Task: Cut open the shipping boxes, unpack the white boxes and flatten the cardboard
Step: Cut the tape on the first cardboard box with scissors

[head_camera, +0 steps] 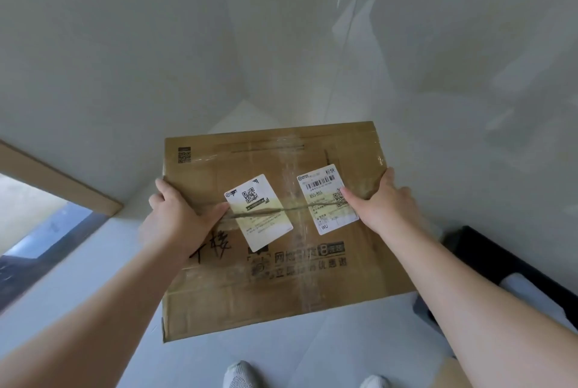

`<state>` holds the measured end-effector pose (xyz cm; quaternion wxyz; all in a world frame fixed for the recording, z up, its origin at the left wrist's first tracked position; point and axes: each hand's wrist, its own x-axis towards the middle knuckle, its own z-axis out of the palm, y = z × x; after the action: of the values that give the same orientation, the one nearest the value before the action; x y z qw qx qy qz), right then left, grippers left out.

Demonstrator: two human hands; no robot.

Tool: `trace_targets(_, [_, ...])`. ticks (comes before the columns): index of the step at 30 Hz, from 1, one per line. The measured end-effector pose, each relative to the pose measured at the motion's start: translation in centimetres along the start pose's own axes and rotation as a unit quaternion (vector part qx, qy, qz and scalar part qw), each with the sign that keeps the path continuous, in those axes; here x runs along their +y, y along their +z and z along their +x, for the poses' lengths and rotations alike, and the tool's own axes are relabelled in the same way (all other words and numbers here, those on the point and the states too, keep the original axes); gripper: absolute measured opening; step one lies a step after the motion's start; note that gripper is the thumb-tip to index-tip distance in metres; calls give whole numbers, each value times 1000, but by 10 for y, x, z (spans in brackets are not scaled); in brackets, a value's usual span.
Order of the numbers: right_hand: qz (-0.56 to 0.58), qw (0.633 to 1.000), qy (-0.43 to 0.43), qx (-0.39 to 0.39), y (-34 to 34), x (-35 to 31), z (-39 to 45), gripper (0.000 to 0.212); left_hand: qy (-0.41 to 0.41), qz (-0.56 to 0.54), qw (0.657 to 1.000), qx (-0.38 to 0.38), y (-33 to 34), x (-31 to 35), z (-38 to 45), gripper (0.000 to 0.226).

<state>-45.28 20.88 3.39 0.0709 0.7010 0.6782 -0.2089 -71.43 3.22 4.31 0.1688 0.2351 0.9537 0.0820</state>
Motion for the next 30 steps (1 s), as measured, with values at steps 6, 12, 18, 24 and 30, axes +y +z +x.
trace_targets(6, [-33,998,-56,1,64,-3,29,119,-46,11,999,11,65,-26,11,126])
trace_targets(12, [-51,996,-66,7,150,1,58,119,-45,3,999,10,141,-61,44,126])
trace_targets(18, [-55,995,-83,9,232,-2,74,120,-49,18,999,14,203,-101,75,129])
trace_targets(24, [-64,993,-96,29,272,-8,80,121,-52,24,998,26,231,-122,96,132])
trace_targets(30, [-112,986,-121,39,278,-12,88,121,-60,2,998,11,244,-131,107,135])
